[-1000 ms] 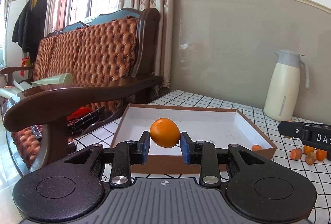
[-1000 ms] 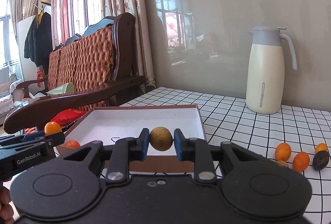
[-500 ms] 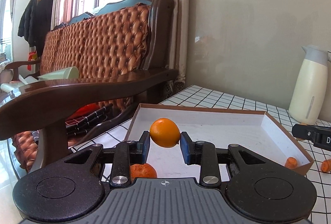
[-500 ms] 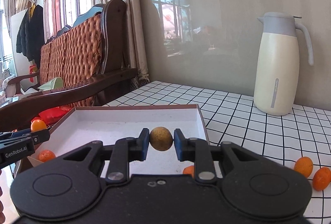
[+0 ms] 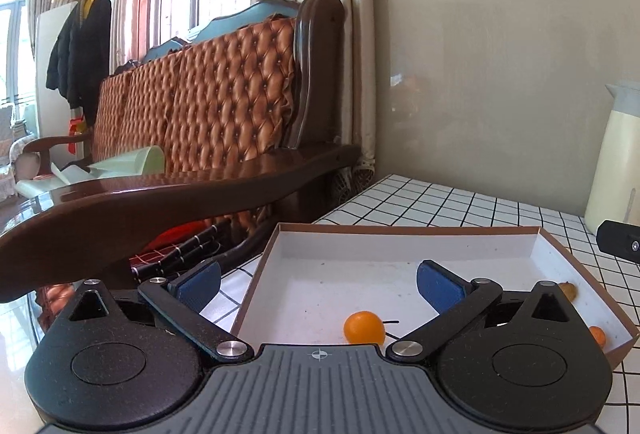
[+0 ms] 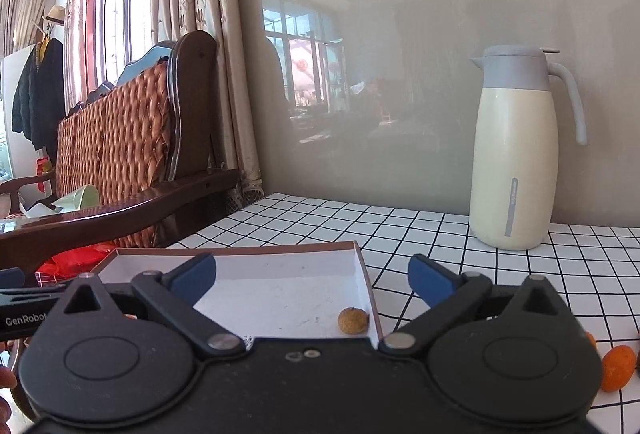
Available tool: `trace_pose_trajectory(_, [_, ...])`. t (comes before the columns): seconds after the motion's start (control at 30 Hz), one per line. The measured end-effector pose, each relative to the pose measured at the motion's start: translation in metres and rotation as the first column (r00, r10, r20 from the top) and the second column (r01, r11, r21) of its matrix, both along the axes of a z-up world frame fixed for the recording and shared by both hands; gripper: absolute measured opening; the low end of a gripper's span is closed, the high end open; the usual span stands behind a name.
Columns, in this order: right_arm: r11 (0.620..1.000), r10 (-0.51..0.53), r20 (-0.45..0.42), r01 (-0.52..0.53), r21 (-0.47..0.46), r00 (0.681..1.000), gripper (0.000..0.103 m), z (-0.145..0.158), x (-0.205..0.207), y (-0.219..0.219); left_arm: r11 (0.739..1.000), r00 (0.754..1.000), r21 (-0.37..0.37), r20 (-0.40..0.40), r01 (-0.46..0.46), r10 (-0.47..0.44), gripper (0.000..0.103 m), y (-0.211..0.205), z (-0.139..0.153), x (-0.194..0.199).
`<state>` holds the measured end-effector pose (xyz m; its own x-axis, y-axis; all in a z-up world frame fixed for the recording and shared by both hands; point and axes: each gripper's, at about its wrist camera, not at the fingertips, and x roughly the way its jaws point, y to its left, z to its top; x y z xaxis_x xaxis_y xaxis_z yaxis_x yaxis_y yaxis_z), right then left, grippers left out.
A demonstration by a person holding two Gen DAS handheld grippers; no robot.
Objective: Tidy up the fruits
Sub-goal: 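Open both tools to drop the orange and brown fruit into the box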
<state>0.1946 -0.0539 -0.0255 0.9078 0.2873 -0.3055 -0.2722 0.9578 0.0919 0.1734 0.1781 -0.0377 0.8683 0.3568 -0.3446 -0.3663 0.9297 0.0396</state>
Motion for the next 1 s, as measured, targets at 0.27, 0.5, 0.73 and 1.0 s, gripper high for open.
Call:
trace_pose_trajectory(0.27, [1.0, 0.001, -0.023, 0.0, 0.018, 1.0, 0.097, 0.009, -0.015, -0.006, 1.0, 1.0, -0.012, -0.008, -0.001, 0.001, 0.103, -0.007, 0.009, -0.022])
trace_pose_trajectory(0.5, [1.0, 0.004, -0.019, -0.003, 0.013, 1.0, 0.097, 0.02, -0.037, -0.013, 1.0, 1.0, -0.018, 0.008, 0.01, -0.01, 0.103, -0.017, 0.023, -0.044])
trace_pose_trajectory(0.73, [0.999, -0.022, 0.008, 0.022, 0.024, 1.0, 0.097, 0.031, -0.066, -0.034, 0.998, 0.997, 0.002, 0.032, 0.064, -0.064, 0.103, -0.04, 0.039, -0.063])
trace_pose_trajectory(1.0, [0.995, -0.102, 0.027, 0.101, 0.02, 0.994, 0.097, 0.031, -0.092, -0.078, 0.985, 0.984, 0.005, 0.046, 0.174, -0.175, 0.103, -0.087, 0.043, -0.07])
